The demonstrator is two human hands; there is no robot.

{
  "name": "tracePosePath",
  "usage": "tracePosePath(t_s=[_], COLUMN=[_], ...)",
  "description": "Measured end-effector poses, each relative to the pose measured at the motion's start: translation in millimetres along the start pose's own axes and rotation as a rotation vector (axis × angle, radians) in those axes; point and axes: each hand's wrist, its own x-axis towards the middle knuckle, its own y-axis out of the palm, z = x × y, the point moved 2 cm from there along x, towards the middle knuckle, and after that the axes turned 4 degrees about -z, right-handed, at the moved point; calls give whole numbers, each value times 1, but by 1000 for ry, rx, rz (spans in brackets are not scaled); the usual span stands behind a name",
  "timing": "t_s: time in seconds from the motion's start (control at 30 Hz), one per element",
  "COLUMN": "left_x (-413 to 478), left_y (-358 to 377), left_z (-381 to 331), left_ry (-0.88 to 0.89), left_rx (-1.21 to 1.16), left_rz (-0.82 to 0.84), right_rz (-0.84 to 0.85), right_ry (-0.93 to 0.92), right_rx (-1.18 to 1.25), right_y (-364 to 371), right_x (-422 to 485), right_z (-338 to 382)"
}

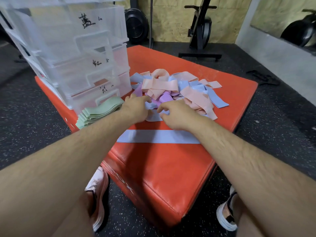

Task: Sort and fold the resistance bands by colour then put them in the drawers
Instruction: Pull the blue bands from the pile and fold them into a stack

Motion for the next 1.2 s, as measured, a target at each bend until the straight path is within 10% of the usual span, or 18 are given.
tracePosePath(t_s=[0.43, 0.77, 0.9, 1.2], left_x=[-16, -29, -38, -44], left_y=[-45, -66, -72, -78], left_z=[-11, -26, -34, -22], left_ry=[42, 20, 20, 82], left_rx=[-616, -976, -1244, -1036], left_rz=[-72, -185, 4, -94], right_rz=[-151, -354, -258, -208], right_ry=[430, 280, 164, 57], right_rx=[754, 966, 1045, 931], right_y=[-12, -54, -64, -54], right_x=[18, 5, -7, -7], right_z=[3, 10, 23, 24])
